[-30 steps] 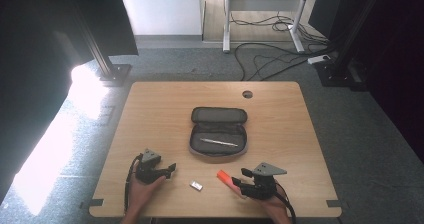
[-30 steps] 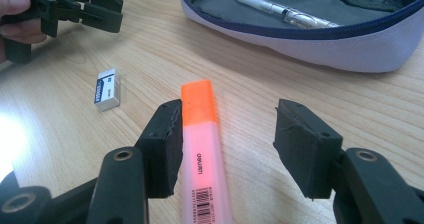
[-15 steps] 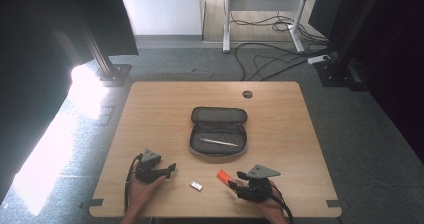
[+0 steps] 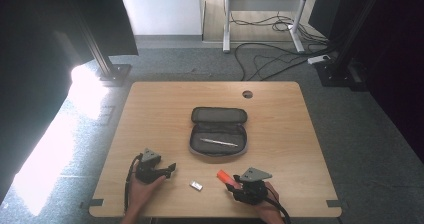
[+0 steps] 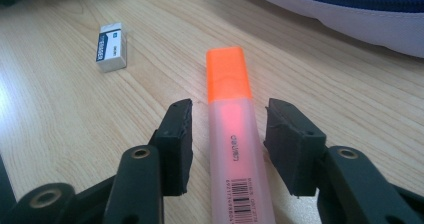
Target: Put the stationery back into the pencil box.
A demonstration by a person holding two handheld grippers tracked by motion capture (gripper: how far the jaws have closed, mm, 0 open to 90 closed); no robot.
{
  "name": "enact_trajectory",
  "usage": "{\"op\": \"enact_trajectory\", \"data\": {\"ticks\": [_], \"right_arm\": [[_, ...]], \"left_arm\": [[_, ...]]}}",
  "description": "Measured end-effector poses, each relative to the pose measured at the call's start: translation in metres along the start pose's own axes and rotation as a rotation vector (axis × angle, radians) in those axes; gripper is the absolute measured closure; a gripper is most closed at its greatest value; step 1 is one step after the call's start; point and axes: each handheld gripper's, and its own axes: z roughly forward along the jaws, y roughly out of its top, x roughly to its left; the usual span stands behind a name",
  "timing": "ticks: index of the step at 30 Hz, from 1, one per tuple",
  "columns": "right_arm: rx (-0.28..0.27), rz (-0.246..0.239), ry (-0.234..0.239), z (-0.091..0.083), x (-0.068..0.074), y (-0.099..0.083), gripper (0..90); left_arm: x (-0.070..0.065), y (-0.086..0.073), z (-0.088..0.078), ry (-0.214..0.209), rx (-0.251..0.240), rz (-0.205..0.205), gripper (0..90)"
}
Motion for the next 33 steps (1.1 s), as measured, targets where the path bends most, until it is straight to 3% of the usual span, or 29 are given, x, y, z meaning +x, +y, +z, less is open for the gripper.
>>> {"op": "enact_trajectory", "data": {"ticks": [15, 26, 33], "right_arm": [[0.038, -0.069, -0.047, 0.0044, 0.0054, -0.0011, 64.6], [0.039, -0.05, -0.046, 0.0033, 0.0015, -0.0001, 65.6], [0.006, -0.035, -0.028, -0.0031, -0.0004, 0.0039, 65.6]], "left_arm": [[-0.0005, 0.0003, 0.0004, 0.005, 0.0, 0.001, 27.1], [0.0002, 0.0003, 0.0003, -0.001, -0.001, -0.003, 27.1], [0.0002, 0.0004, 0.0004, -0.001, -0.001, -0.003, 27.1]]}}
